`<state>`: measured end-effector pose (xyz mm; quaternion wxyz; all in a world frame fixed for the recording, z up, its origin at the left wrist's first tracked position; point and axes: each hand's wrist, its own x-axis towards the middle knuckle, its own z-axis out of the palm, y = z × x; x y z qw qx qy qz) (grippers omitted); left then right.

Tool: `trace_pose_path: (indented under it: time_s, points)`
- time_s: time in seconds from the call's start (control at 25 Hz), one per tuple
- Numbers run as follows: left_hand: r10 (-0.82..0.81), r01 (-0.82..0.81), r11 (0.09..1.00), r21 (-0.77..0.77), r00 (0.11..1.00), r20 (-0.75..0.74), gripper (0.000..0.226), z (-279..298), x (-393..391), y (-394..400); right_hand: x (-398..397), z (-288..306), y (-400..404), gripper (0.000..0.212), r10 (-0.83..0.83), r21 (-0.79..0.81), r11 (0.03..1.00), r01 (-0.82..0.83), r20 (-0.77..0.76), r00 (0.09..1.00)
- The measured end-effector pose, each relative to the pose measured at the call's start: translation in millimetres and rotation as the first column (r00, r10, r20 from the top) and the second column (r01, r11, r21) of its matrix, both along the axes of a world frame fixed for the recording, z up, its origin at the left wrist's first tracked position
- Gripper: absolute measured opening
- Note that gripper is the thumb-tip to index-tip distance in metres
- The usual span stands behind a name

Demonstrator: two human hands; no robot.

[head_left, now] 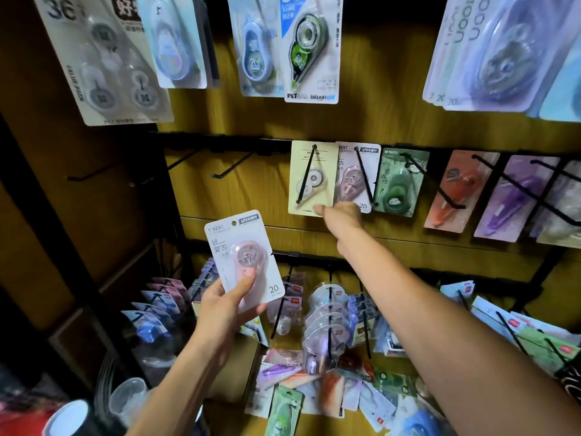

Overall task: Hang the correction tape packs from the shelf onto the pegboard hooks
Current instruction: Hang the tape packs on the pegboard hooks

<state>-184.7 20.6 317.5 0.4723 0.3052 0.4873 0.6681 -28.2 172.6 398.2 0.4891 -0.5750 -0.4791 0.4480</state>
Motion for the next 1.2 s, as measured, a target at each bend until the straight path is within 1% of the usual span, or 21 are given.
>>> trace_pose_path:
  time_s: [0.04, 0.08, 0.12, 0.2, 0.28, 0.36, 0.44, 0.56, 0.64, 0.76, 0.84, 0.88, 0.92, 0.96, 1.0, 1.04, 1.08, 1.12, 1.2]
  points:
    - [-0.010, 0.010, 1.000, -0.006, 1.000, 0.007, 0.016, 2.8, 6.1, -3.9, 7.0, -7.3, -15.4, 0.040, 0.012, -0.008, 1.000, -0.012, 0.031, 0.999]
    - [-0.024, 0.024, 1.000, -0.014, 1.000, 0.011, 0.015, 5.1, 12.1, -7.7, 15.2, -13.9, -32.0, 0.032, 0.058, -0.015, 0.998, -0.057, 0.034, 0.998]
    - [-0.041, 0.041, 0.999, -0.024, 0.999, 0.016, 0.015, 7.2, 18.1, -11.9, 23.1, -19.0, -51.9, 0.025, 0.138, -0.025, 0.990, -0.138, 0.026, 0.990]
    - [-0.101, 0.102, 0.994, -0.043, 0.995, 0.016, 0.019, 11.0, 30.9, -19.7, 37.6, -23.5, -93.5, 0.019, 0.333, -0.037, 0.942, -0.334, -0.020, 0.943]
    - [-0.191, 0.190, 0.979, -0.071, 0.981, -0.020, 0.021, 15.3, 46.0, -26.3, 46.7, -24.9, -122.5, 0.015, 0.431, -0.017, 0.902, -0.432, -0.035, 0.902]
    - [-0.277, 0.271, 0.958, -0.093, 0.958, -0.068, 0.022, 21.1, 65.0, -34.1, 54.8, -20.4, -141.8, 0.014, 0.446, 0.035, 0.895, -0.445, -0.086, 0.891]
    - [-0.321, 0.314, 0.946, -0.087, 0.944, -0.080, 0.022, 27.2, 81.9, -41.8, 64.5, -12.6, -152.7, 0.022, 0.422, 0.073, 0.907, -0.416, -0.123, 0.898]
    - [-0.351, 0.348, 0.936, -0.050, 0.933, -0.085, 0.027, 35.8, 97.0, -50.9, 82.0, -2.2, -165.3, 0.032, 0.416, 0.108, 0.908, -0.405, -0.100, 0.904]
    - [-0.364, 0.363, 0.931, -0.029, 0.925, -0.113, 0.029, 39.1, 99.7, -54.2, 93.9, 0.5, -173.6, 0.031, 0.401, 0.130, 0.912, -0.390, -0.073, 0.913]
    - [-0.319, 0.315, 0.948, -0.051, 0.926, -0.203, 0.030, 34.3, 93.5, -53.7, 115.6, 4.8, -184.1, 0.026, 0.370, 0.206, 0.915, -0.347, -0.082, 0.926]
    - [-0.234, 0.217, 0.972, -0.086, 0.911, -0.340, 0.031, 28.4, 87.1, -52.0, 128.3, 11.6, -188.8, 0.024, 0.364, 0.252, 0.909, -0.331, -0.095, 0.927]
    - [-0.181, 0.151, 0.983, -0.102, 0.871, -0.457, 0.028, 26.2, 84.4, -51.7, 131.9, 16.5, -190.1, 0.024, 0.364, 0.271, 0.906, -0.326, -0.102, 0.926]
    - [-0.140, 0.089, 0.989, -0.114, 0.793, -0.592, 0.027, 25.0, 82.6, -52.4, 133.5, 21.8, -190.3, 0.024, 0.365, 0.288, 0.902, -0.322, -0.107, 0.925]
    - [-0.114, 0.038, 0.992, -0.121, 0.684, -0.720, 0.033, 24.1, 81.6, -54.1, 133.0, 26.6, -189.5, 0.024, 0.366, 0.300, 0.898, -0.322, -0.105, 0.925]
    - [-0.100, 0.006, 0.993, -0.119, 0.579, -0.809, 0.040, 23.9, 81.4, -56.3, 131.3, 30.4, -187.8, 0.024, 0.366, 0.307, 0.896, -0.321, -0.102, 0.925]
    - [-0.088, -0.008, 0.994, -0.107, 0.506, -0.858, 0.044, 24.1, 81.7, -58.7, 128.8, 33.6, -185.9, 0.025, 0.364, 0.307, 0.897, -0.319, -0.101, 0.926]
    - [-0.080, -0.012, 0.995, -0.096, 0.467, -0.881, 0.046, 24.1, 82.3, -60.7, 125.8, 35.9, -184.4, 0.027, 0.361, 0.300, 0.899, -0.318, -0.101, 0.927]
    - [-0.074, -0.012, 0.996, -0.089, 0.450, -0.890, 0.046, 24.2, 82.7, -61.9, 122.8, 36.8, -182.5, 0.026, 0.362, 0.289, 0.902, -0.322, -0.098, 0.927]
    - [-0.067, -0.010, 0.997, -0.080, 0.445, -0.893, 0.046, 24.5, 83.2, -63.1, 116.5, 35.3, -179.5, 0.022, 0.373, 0.265, 0.903, -0.338, -0.094, 0.923]
